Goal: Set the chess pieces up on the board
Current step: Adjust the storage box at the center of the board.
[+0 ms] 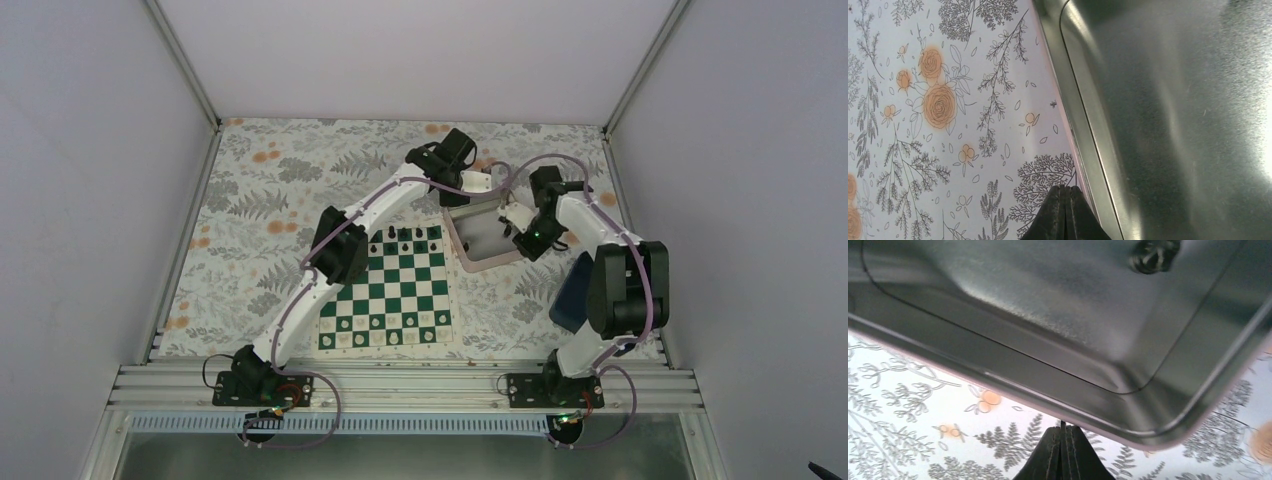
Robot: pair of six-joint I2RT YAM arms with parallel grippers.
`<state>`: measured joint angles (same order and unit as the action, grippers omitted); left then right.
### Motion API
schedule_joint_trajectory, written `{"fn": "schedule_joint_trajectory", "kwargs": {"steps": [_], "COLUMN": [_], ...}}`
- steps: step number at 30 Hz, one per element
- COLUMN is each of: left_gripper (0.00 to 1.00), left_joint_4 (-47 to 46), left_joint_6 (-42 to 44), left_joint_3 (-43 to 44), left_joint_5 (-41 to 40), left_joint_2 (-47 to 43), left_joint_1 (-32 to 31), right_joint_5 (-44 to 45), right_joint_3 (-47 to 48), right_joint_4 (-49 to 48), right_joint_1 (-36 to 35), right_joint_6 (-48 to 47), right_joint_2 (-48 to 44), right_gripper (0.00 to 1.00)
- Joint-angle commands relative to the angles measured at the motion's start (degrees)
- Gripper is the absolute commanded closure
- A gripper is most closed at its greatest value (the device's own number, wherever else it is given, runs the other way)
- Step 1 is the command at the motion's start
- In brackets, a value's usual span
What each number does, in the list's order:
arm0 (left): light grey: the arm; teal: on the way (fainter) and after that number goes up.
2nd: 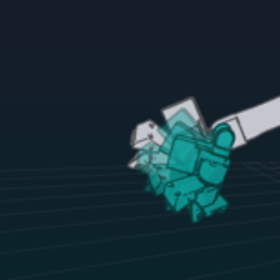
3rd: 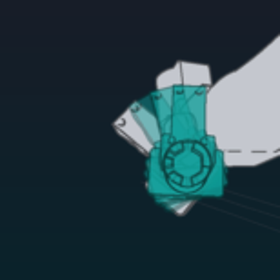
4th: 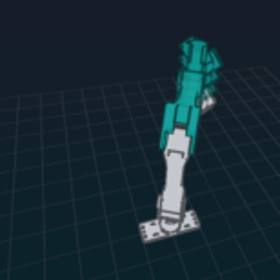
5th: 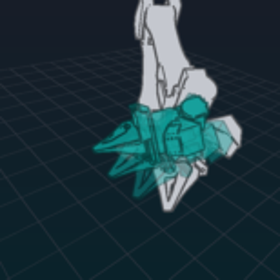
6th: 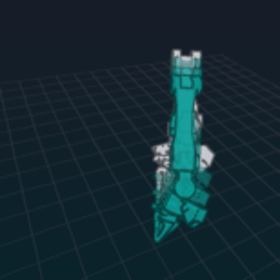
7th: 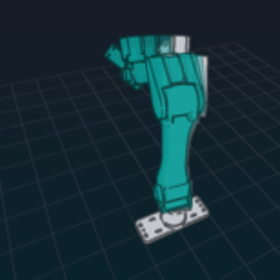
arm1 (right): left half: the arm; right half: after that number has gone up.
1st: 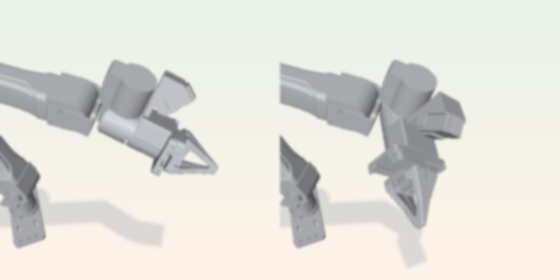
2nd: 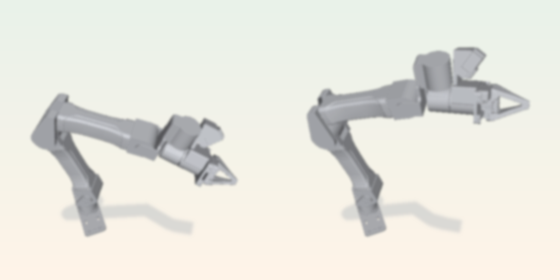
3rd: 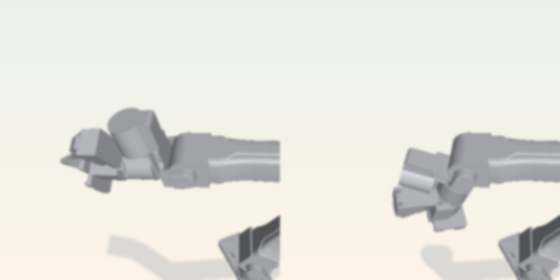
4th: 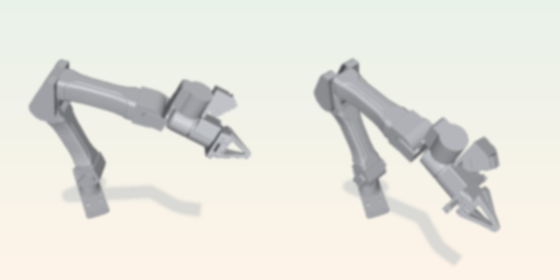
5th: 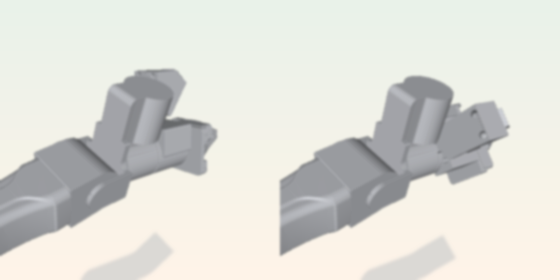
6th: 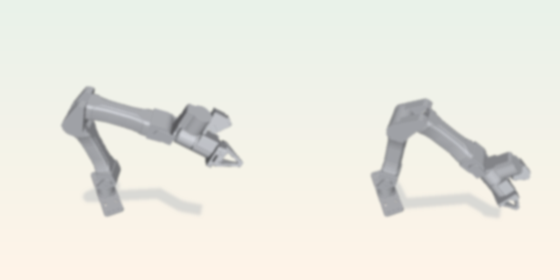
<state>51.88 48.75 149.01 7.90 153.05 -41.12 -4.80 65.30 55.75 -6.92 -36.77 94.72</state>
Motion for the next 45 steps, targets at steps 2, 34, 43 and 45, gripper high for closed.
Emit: {"fn": "schedule_joint_trajectory", "kwargs": {"steps": [2,34,43,45], "left_gripper": [0.98,0.98,0.98,0.98], "left_joint_4": [0.09,-6.23,-8.12,-6.48], "left_joint_6": [-0.5,-1.93,-0.33,-0.4], "left_joint_3": [-0.14,0.95,-2.34,-1.58], "left_joint_5": [2.03,-2.5,-9.56,-9.91], "left_joint_2": [-0.48,1.45,-2.76,-2.15], "left_joint_1": [-1.42,-3.9,-0.99,0.69], "right_joint_5": [1.73,4.13,3.67,3.53], "right_joint_3": [3.3,7.19,5.77,4.86], "right_joint_4": [-3.71,-10.03,-7.84,-7.75], "right_joint_1": [1.73,8.62,9.02,9.04], "right_joint_6": [0.97,1.91,1.42,1.43], "right_joint_2": [2.27,3.88,2.13,1.15], "right_gripper": [0.96,0.96,0.96,0.96]}}
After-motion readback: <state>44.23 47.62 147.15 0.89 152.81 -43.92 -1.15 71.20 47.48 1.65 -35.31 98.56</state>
